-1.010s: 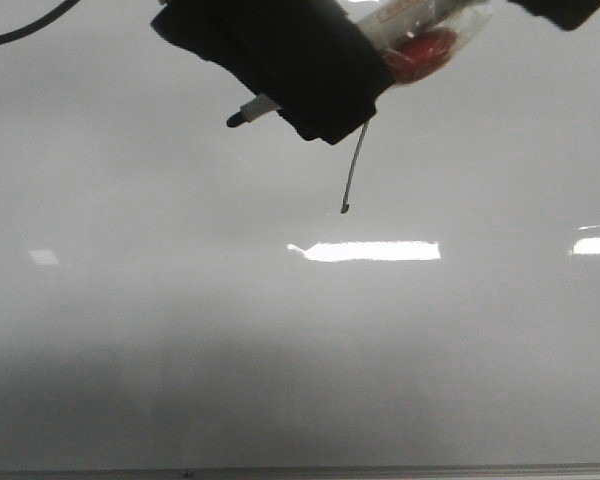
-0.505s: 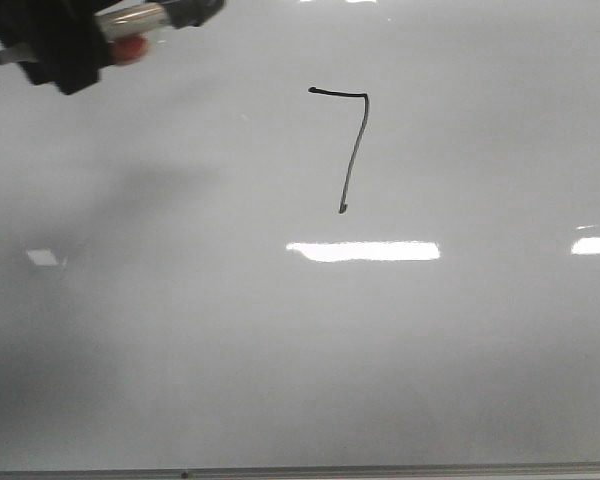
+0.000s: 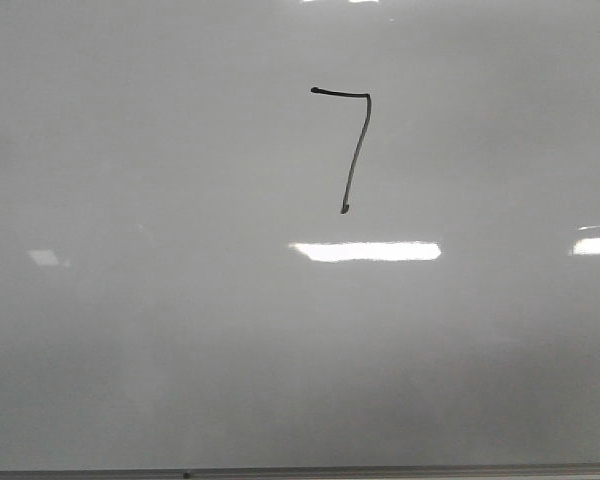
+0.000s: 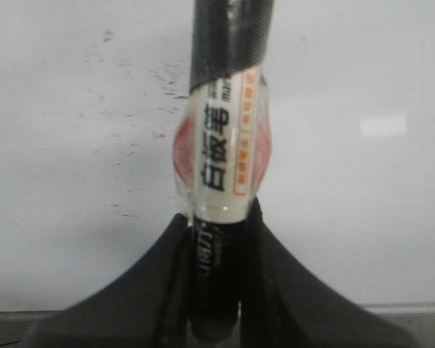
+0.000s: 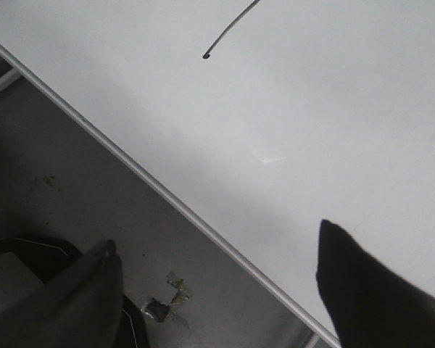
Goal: Write number 7 on whiteboard
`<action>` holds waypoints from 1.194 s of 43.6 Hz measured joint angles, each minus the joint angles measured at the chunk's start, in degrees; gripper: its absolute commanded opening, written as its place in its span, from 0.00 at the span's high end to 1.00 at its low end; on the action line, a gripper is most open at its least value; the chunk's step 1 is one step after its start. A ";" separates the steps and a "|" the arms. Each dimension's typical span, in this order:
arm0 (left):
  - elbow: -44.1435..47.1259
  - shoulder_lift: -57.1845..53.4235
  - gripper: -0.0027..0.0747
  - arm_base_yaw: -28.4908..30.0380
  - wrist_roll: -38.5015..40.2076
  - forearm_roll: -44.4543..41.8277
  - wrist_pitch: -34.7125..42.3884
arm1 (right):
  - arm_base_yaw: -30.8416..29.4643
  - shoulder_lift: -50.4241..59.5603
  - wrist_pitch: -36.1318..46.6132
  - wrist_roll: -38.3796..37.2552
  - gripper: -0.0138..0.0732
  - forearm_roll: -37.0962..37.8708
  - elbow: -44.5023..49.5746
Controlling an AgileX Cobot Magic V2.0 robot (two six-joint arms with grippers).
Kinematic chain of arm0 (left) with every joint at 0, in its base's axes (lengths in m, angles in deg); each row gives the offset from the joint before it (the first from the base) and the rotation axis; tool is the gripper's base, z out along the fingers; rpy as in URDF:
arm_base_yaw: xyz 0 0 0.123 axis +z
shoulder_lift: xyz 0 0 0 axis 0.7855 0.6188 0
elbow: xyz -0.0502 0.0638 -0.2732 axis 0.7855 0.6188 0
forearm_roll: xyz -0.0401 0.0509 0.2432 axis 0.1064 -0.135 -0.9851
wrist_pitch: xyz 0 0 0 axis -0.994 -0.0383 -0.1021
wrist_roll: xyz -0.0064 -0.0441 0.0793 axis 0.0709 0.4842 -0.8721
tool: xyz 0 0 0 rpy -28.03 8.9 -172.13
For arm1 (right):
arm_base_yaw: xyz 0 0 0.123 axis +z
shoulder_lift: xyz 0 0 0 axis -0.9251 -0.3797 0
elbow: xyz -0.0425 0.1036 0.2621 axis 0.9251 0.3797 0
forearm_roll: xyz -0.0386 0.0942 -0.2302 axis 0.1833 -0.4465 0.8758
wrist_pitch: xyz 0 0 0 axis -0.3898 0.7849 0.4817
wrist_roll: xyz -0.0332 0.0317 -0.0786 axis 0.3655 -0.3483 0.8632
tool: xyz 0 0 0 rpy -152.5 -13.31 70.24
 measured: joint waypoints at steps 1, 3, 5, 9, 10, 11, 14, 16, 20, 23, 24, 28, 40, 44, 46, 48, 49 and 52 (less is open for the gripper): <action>1.46 -0.13 0.84 1.47 0.40 0.54 3.09 | 0.00 -0.10 0.00 0.00 0.18 0.00 0.09; 3.58 -0.11 0.84 3.35 0.81 1.61 7.91 | 0.00 -0.04 0.24 0.00 0.18 0.00 0.49; 6.11 0.03 0.84 5.01 0.93 2.31 13.54 | 0.00 -0.04 0.38 0.00 0.18 0.00 1.02; 8.78 1.53 0.84 7.12 1.29 2.87 22.55 | 0.00 -0.04 1.23 0.00 0.18 0.00 2.20; 9.14 2.00 0.84 7.50 1.40 2.99 24.04 | 0.00 -0.04 1.54 0.00 0.18 0.00 2.32; 9.37 2.53 0.84 7.85 1.39 3.10 25.86 | 0.00 -0.04 1.66 0.00 0.18 0.00 2.73; 9.61 4.56 0.84 8.91 1.65 3.33 29.46 | 0.00 -0.04 2.19 0.00 0.18 0.00 3.74; 9.61 6.16 0.84 9.60 1.76 3.33 31.65 | 0.00 -0.13 2.33 0.00 0.18 0.00 4.31; 9.61 9.03 0.84 10.78 1.76 3.33 34.31 | 0.00 -0.13 2.54 0.00 0.18 0.00 4.67; 9.61 11.00 0.84 11.47 1.86 3.33 35.74 | 0.00 -0.13 2.78 -0.14 0.18 0.00 4.67; 9.61 11.73 0.84 11.64 1.84 3.33 36.16 | 0.00 -0.13 2.78 -0.14 0.18 0.00 4.67; 9.61 13.84 0.81 12.13 1.84 3.33 37.37 | 0.00 -0.13 2.78 -0.14 0.18 0.00 4.67; 7.82 18.74 0.58 12.24 1.84 3.23 37.30 | 0.00 -0.13 2.78 -0.14 0.18 0.00 4.67; 7.59 19.11 0.53 12.24 1.84 3.23 37.14 | 0.00 -0.13 2.81 -0.14 0.18 0.00 4.67; 7.48 19.24 0.53 12.33 1.84 3.23 37.14 | 0.00 -0.13 2.81 -0.14 0.18 0.00 4.67; 7.48 19.36 0.53 12.33 1.84 3.23 37.09 | 0.00 -0.13 2.81 -0.14 0.18 0.00 4.67; 7.48 19.36 0.53 12.33 1.84 3.23 37.09 | 0.00 -0.13 2.91 -0.14 0.18 0.00 4.67; 7.48 19.36 0.52 12.33 1.84 3.11 37.00 | 0.00 -0.13 2.91 -0.14 0.18 0.00 4.67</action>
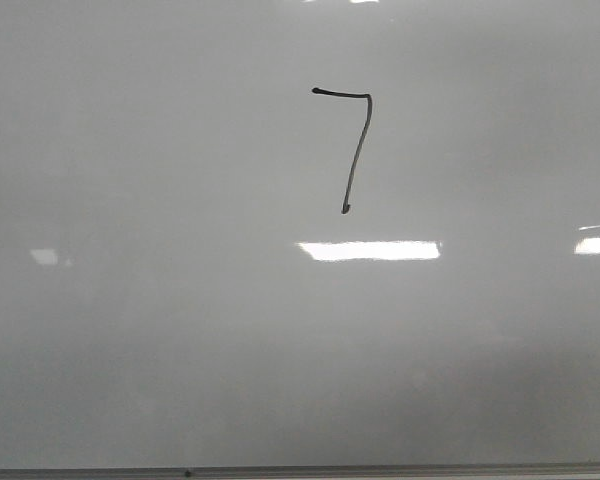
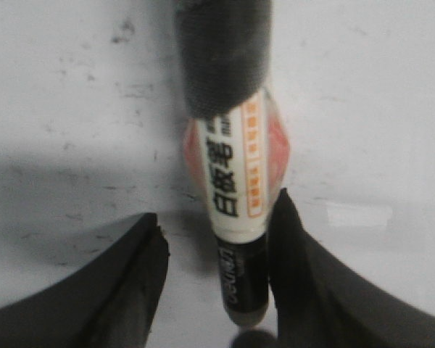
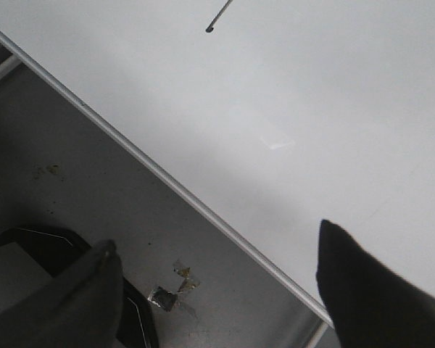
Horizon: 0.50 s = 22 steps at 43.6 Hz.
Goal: Write number 7 on whiteboard
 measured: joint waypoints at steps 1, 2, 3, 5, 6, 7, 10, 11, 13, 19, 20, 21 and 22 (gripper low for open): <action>0.00 0.00 0.51 0.00 0.00 -0.10 0.00 | 0.00 0.00 0.00 0.00 0.18 0.00 0.00; 0.00 0.00 0.50 0.00 0.00 -0.30 0.00 | 0.00 0.00 0.00 0.00 0.18 0.00 0.00; 0.00 0.00 0.48 0.03 0.00 -0.37 -0.04 | 0.00 0.00 0.00 0.00 0.18 0.00 0.00; -0.22 0.00 0.43 0.13 0.00 -0.79 -0.59 | 0.00 0.00 0.00 0.00 0.18 0.00 0.00; -0.38 0.00 0.41 0.13 0.00 -0.79 -0.98 | 0.00 0.00 0.00 0.00 0.18 0.00 0.00; -0.67 0.00 0.37 0.13 0.00 -0.90 -1.57 | 0.00 0.00 0.00 0.00 0.18 0.00 0.00; -1.40 -0.16 0.28 0.13 0.00 -0.99 -3.91 | 0.00 0.00 0.00 0.00 0.18 0.00 0.00; -1.62 -0.32 0.27 0.13 0.00 -1.03 -4.85 | 0.00 0.00 0.11 0.00 0.18 0.00 0.00; -2.31 -0.75 0.26 0.13 0.00 -1.14 -7.13 | 0.00 0.26 0.23 -0.17 0.18 0.00 0.00; -3.69 -5.87 0.26 -1.25 -0.14 -1.14 -15.77 | 0.00 2.33 1.47 -1.64 0.18 0.00 0.00; -3.89 -7.53 0.26 -1.65 -0.35 -1.02 -17.54 | 0.00 2.80 1.47 -2.17 0.18 0.11 0.00; -4.10 -8.85 0.26 -2.18 -0.63 -1.02 -18.89 | 0.00 3.14 1.47 -2.33 0.18 0.11 0.00; -4.51 -10.19 0.26 -2.97 -0.83 -0.95 -20.27 | 0.00 3.48 1.47 -2.75 0.18 0.11 0.00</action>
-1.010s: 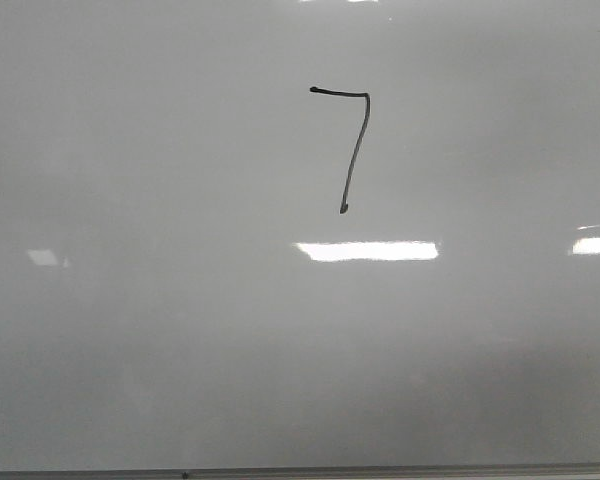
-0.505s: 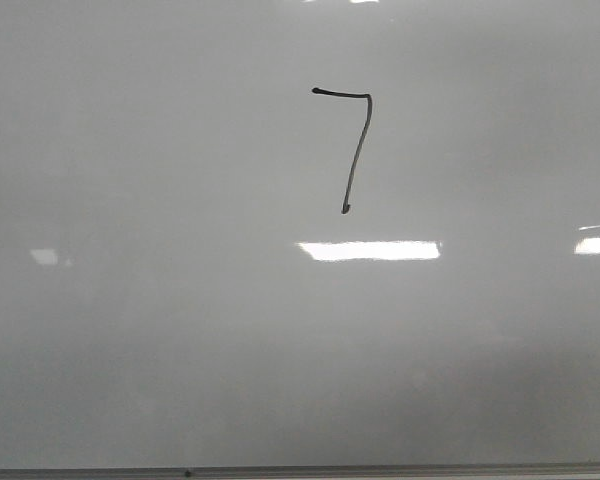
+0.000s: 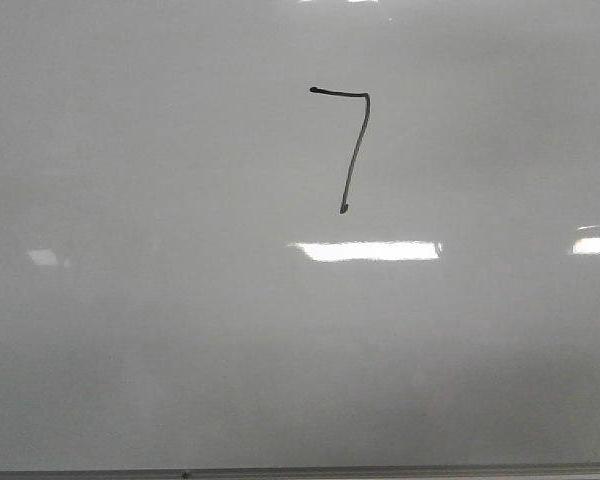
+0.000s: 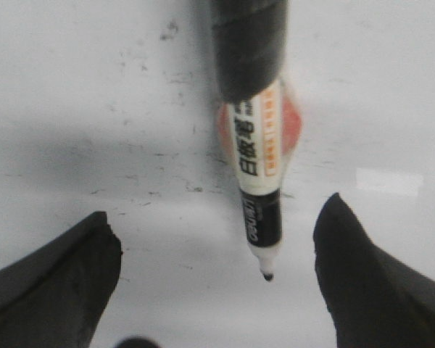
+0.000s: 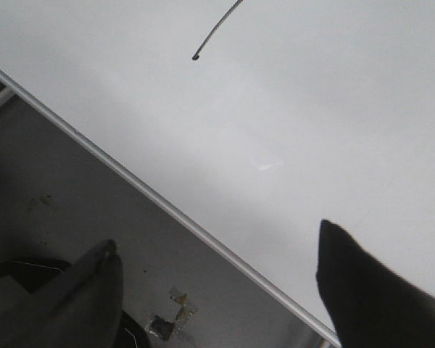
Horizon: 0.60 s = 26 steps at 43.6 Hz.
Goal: Write number 7 on whiteboard
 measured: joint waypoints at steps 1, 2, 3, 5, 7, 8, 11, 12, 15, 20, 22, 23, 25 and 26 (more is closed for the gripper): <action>-0.29 -1.86 0.26 -0.67 -0.61 0.00 -1.95 | 0.00 0.22 0.00 -0.22 0.18 0.13 0.00; -0.62 -3.29 0.26 -1.38 -1.02 0.16 -3.51 | 0.00 0.75 0.00 -0.62 0.18 0.36 0.00; -1.09 -4.72 0.26 -2.42 -1.47 0.44 -5.20 | 0.00 1.08 0.00 -0.89 0.18 0.60 0.00; -1.74 -8.13 0.26 -4.20 -2.96 1.00 -9.17 | 0.00 1.90 -0.13 -1.86 0.18 1.29 0.00; -2.25 -11.09 0.26 -6.19 -4.59 1.96 -12.54 | 0.00 2.72 -0.39 -3.09 0.18 1.96 0.00; -2.53 -12.59 0.26 -7.25 -5.37 2.55 -14.02 | 0.00 3.01 -0.66 -3.57 0.18 2.37 0.00; -3.13 -17.62 0.26 -10.88 -8.44 4.93 -18.04 | 0.00 4.42 -1.52 -5.19 0.18 3.26 0.00; -3.13 -19.13 0.26 -11.97 -9.18 5.71 -18.84 | 0.00 4.84 -1.76 -5.62 0.18 3.45 0.00; -3.26 -23.80 0.26 -15.49 -11.03 8.43 -21.12 | 0.00 6.36 -2.65 -6.71 0.18 3.87 0.00; -3.36 -29.82 0.26 -20.84 -12.33 12.25 -25.06 | 0.00 8.91 -4.77 -7.44 0.18 4.01 0.00; -3.36 -32.05 0.26 -22.47 -12.55 13.60 -27.02 | 0.00 9.83 -6.00 -7.48 0.18 4.01 0.00; -3.36 -32.91 0.26 -23.48 -12.67 14.06 -27.86 | 0.00 10.47 -6.50 -7.57 0.18 4.01 0.00; -3.36 -34.73 0.26 -24.92 -12.67 14.71 -29.66 | 0.00 11.47 -7.65 -7.71 0.18 4.01 0.00; -3.36 -35.41 0.26 -25.79 -12.67 14.82 -30.35 | 0.00 12.15 -8.13 -7.83 0.18 4.01 0.00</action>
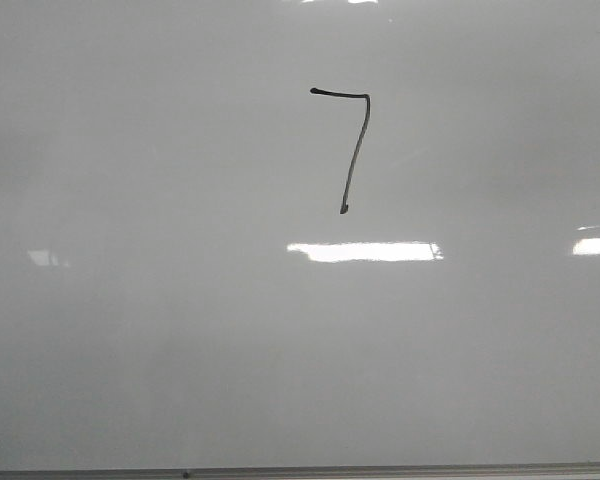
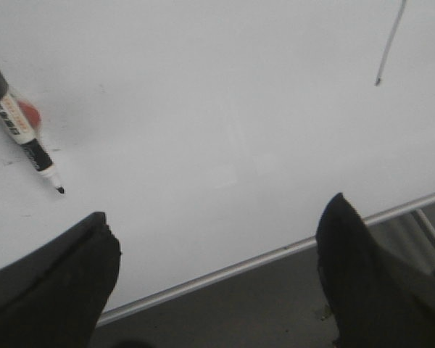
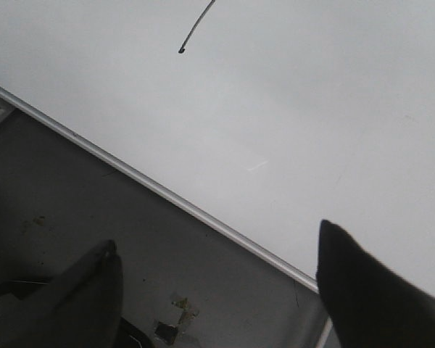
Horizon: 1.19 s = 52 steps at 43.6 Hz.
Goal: Write number 7 on whiteboard
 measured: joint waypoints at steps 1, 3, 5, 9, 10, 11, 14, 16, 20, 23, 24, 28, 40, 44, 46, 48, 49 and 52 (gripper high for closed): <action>0.00 -0.83 0.26 -0.60 0.00 0.25 -0.88 | 0.00 0.51 -0.65 -0.21 0.18 0.00 0.00; 0.00 -1.85 0.26 -1.82 0.00 0.36 -2.01 | 0.00 1.66 -1.51 -0.38 0.18 0.00 0.00; 0.00 -2.62 0.26 -2.70 0.00 0.40 -3.07 | 0.00 2.70 -2.25 -0.99 0.18 0.00 0.00; 0.00 -3.27 0.26 -3.42 -0.11 0.49 -4.57 | 0.00 4.11 -2.52 -1.28 0.18 0.00 0.00; 0.00 -3.31 0.26 -3.52 -0.11 0.49 -4.71 | 0.00 4.39 -2.52 -1.38 0.18 0.00 0.00; 0.00 -3.31 0.26 -3.56 -0.11 0.49 -4.86 | 0.00 4.54 -2.52 -1.38 0.18 0.00 0.00; 0.00 -3.31 0.29 -3.56 -0.11 0.49 -5.09 | 0.00 4.73 -2.52 -1.67 0.21 0.10 0.00; 0.00 -3.31 0.34 -3.56 -0.11 0.49 -5.09 | 0.00 4.73 -2.52 -1.66 0.25 0.10 0.00; 0.00 -3.31 0.48 -3.56 -0.11 0.49 -5.09 | 0.00 4.82 -2.52 -1.70 0.44 0.10 0.00; 0.00 -3.31 0.59 -3.56 -0.11 0.49 -5.09 | 0.00 4.82 -2.52 -1.70 0.58 0.10 0.00; 0.00 -3.31 0.63 -3.56 -0.11 0.49 -5.09 | 0.00 4.82 -2.52 -1.70 0.62 0.10 0.00; 0.00 -3.31 0.76 -3.56 -0.11 0.49 -5.09 | 0.00 4.82 -2.52 -1.79 0.77 0.10 0.00; 0.00 -3.31 0.99 -3.56 -1.21 0.49 -5.09 | 0.00 4.82 -2.54 -1.90 0.92 0.10 0.00; 0.00 -3.31 0.99 -3.56 -1.98 0.49 -4.97 | 0.00 4.82 -2.54 -1.90 0.92 0.10 0.00; 0.00 -3.31 0.99 -3.56 -2.20 0.49 -4.98 | 0.00 4.82 -2.54 -1.90 0.92 0.10 0.00; 0.00 -3.31 0.99 -3.56 -2.39 0.49 -4.98 | 0.00 4.82 -2.64 -1.90 0.92 0.10 0.00; 0.00 -3.31 0.99 -3.56 -2.49 0.49 -4.98 | 0.00 4.82 -2.64 -1.90 0.92 0.10 0.00; 0.00 -3.31 0.99 -3.56 -2.53 0.49 -4.90 | 0.00 4.82 -2.64 -1.90 0.92 0.10 0.00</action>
